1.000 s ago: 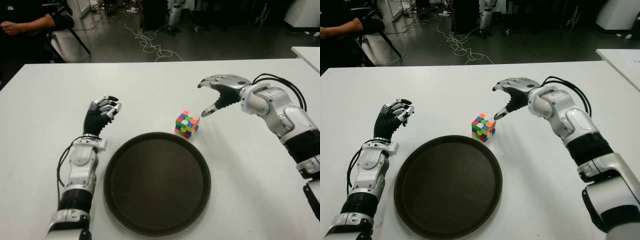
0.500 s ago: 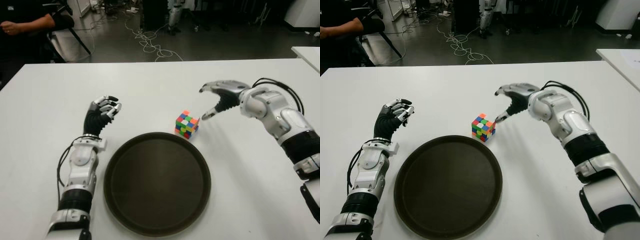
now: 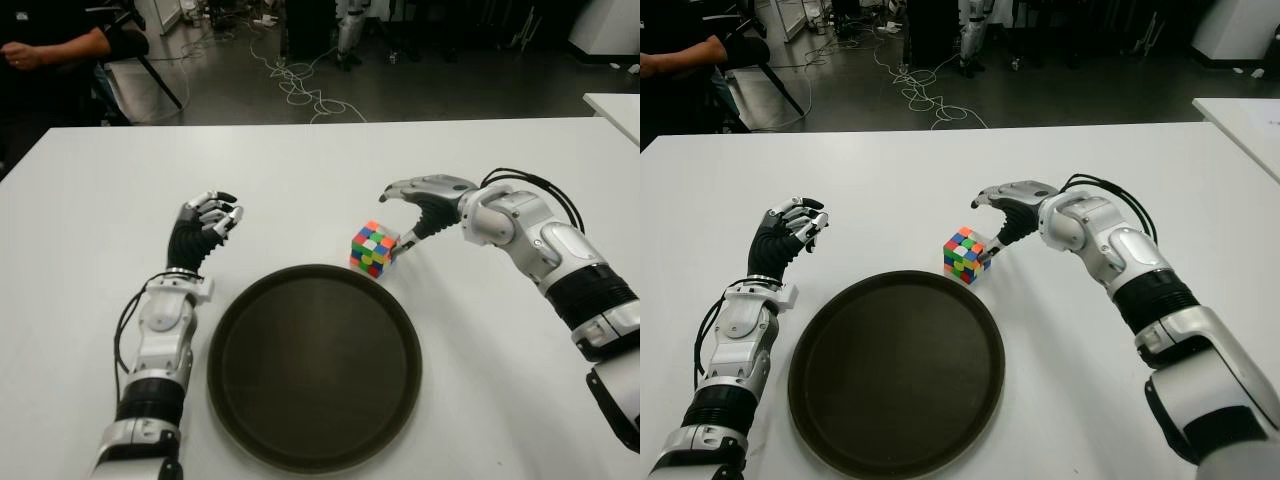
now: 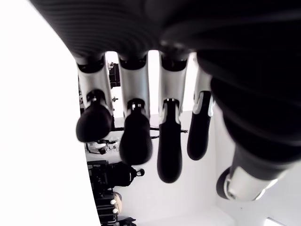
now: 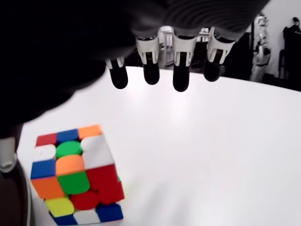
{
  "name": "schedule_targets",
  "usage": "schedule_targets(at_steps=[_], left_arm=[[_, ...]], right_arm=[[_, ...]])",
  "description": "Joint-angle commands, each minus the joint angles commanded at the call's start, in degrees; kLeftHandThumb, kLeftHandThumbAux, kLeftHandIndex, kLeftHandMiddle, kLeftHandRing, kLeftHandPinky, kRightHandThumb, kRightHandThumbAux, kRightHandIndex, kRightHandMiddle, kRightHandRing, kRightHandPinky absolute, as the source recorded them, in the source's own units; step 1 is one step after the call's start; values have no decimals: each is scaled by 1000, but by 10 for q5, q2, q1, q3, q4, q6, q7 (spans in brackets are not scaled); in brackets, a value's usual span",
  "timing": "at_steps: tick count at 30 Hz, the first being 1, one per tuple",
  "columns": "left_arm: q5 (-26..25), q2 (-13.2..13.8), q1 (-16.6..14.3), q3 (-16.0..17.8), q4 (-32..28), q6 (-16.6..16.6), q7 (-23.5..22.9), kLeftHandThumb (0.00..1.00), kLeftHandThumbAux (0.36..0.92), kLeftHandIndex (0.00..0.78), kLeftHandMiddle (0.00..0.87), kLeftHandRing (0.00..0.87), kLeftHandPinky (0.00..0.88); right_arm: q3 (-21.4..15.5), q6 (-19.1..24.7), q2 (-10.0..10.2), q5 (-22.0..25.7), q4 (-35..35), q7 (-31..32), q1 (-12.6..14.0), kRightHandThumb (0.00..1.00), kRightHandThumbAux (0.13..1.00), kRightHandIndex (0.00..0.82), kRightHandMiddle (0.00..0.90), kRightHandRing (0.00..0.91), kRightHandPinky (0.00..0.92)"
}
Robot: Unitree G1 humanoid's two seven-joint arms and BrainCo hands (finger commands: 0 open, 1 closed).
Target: Pick up the Rubik's Cube and put it in the plate
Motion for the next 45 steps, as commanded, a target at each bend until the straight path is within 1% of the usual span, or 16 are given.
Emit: schedule_targets(at_steps=[8, 17, 23, 28, 37, 45], left_arm=[[0, 0, -1, 0, 3, -2, 1, 842, 664, 411, 570, 722, 749], [1, 0, 0, -1, 1, -6, -2, 842, 663, 411, 571, 726, 752], [-2, 0, 0, -2, 1, -8, -6, 842, 663, 412, 570, 728, 757], [-5, -2, 0, -1, -1, -6, -8, 842, 663, 412, 570, 729, 759], [-5, -2, -3, 1, 6, -8, -7, 843, 663, 412, 572, 729, 758], [-5, -3, -4, 1, 11, -9, -5, 843, 663, 412, 570, 723, 750]], right_arm=[[10, -3, 4, -9, 5, 1, -5, 0, 448, 0, 88, 79, 51], [23, 6, 9, -25, 5, 2, -7, 0, 466, 0, 92, 81, 43], [27, 9, 15, -31, 13, -3, -9, 0, 472, 0, 110, 112, 59], [34, 13, 21, -36, 19, -5, -11, 0, 470, 0, 114, 116, 63], [38, 15, 27, -41, 26, -16, -10, 0, 473, 0, 112, 100, 36], [45, 13, 33, -44, 32, -19, -8, 0, 485, 0, 108, 110, 52]])
